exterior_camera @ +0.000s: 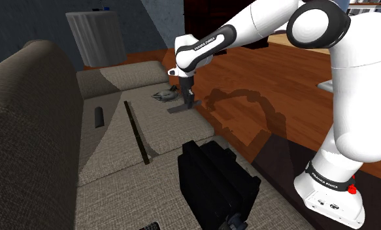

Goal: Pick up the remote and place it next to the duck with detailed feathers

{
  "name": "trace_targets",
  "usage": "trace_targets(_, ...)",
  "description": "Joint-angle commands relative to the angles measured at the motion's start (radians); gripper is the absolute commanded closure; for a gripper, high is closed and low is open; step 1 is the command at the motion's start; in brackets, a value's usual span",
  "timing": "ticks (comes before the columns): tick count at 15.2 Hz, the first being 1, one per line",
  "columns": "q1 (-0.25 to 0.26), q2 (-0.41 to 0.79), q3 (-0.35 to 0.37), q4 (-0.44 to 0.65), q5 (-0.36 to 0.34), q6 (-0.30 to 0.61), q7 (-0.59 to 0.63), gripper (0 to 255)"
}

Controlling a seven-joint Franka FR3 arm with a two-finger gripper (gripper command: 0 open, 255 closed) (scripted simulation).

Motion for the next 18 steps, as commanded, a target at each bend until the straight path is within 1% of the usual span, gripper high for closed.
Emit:
trace_targets(1,0.000,0.014,-0.001,-0.007,-0.001,0.021,-0.001,255)
trace_targets(2,0.000,0.022,-0.001,-0.013,-0.001,0.035,-0.001,255)
trace_targets(10,0.000,0.022,-0.001,-0.013,-0.001,0.035,-0.001,255)
trace_targets(11,0.000,0.022,-0.001,-0.013,-0.001,0.035,-0.001,0)
trace_targets(16,0.000,0.022,-0.001,-0.013,-0.001,0.035,-0.001,0)
trace_targets(18,-0.001,-0.001,-0.001,0.022,0.000,-0.022,-0.002,0)
